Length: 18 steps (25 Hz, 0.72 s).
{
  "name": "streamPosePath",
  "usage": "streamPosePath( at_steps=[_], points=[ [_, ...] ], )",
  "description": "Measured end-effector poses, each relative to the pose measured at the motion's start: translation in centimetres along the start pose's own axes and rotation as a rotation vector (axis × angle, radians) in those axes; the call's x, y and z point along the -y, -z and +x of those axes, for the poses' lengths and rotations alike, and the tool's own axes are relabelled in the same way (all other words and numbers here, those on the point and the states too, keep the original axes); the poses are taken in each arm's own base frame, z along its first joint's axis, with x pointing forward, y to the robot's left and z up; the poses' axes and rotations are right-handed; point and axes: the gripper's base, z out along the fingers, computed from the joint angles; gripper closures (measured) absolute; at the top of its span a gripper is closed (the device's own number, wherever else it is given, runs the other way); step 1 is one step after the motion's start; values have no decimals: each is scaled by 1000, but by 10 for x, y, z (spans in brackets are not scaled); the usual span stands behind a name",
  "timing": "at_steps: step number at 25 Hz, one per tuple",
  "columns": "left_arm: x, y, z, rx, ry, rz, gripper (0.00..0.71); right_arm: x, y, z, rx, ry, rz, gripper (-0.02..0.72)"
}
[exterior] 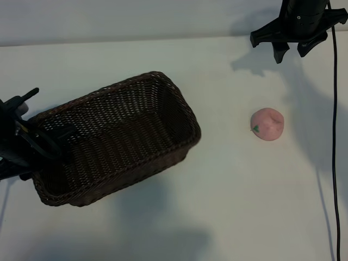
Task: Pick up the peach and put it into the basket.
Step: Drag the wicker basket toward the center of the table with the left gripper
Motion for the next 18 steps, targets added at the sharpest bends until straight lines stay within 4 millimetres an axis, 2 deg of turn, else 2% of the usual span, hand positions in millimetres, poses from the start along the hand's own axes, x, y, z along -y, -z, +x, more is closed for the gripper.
streamPosePath(
  at_steps=[10, 18],
  points=[
    [11, 23, -1, 30, -46, 120, 320, 0, 0, 0, 0, 0, 0, 235],
    [34, 46, -19, 52, -141, 196, 337, 0, 0, 0, 0, 0, 0, 235]
  ],
)
